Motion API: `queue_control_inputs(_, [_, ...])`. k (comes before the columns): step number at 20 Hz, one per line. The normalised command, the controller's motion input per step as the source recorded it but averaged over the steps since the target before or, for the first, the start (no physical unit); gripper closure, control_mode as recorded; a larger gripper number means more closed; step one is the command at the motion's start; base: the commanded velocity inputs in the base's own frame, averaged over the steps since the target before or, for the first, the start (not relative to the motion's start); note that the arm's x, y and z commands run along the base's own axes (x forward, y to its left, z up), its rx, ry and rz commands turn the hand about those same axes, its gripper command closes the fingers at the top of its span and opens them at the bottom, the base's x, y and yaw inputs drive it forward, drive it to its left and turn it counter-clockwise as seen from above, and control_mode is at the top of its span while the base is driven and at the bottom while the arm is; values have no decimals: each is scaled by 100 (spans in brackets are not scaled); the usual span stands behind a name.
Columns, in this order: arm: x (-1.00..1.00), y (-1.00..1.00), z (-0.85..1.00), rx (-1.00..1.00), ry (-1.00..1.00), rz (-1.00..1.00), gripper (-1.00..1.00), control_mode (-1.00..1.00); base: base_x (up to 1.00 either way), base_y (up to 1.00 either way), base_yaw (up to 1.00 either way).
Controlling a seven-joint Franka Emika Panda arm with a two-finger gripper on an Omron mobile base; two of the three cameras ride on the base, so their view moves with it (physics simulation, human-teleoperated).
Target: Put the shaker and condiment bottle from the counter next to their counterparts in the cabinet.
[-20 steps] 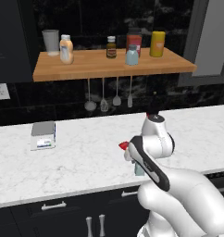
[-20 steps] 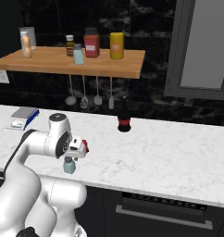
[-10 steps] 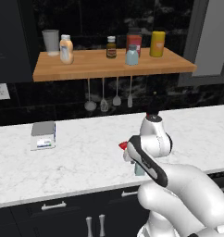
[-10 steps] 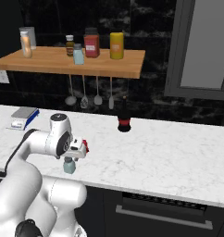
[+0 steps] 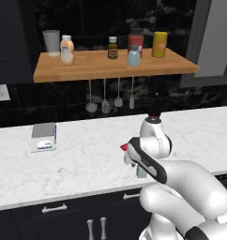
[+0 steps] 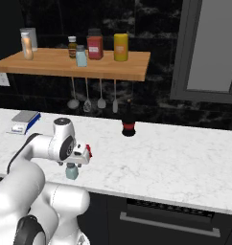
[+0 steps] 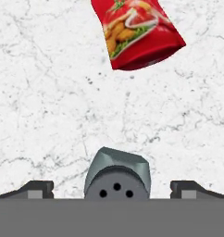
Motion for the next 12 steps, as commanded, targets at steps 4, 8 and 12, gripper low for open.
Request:
queue_control_inputs(4, [0,0,-23,0,0,-1,-100,-100,0,0,0])
queue_control_inputs(8, [-6,0,-21,0,0,-3,-100,-100,0,0,0])
queue_control_inputs(12, [-13,0,-19,0,0,-4,-100,-100,0,0,0])
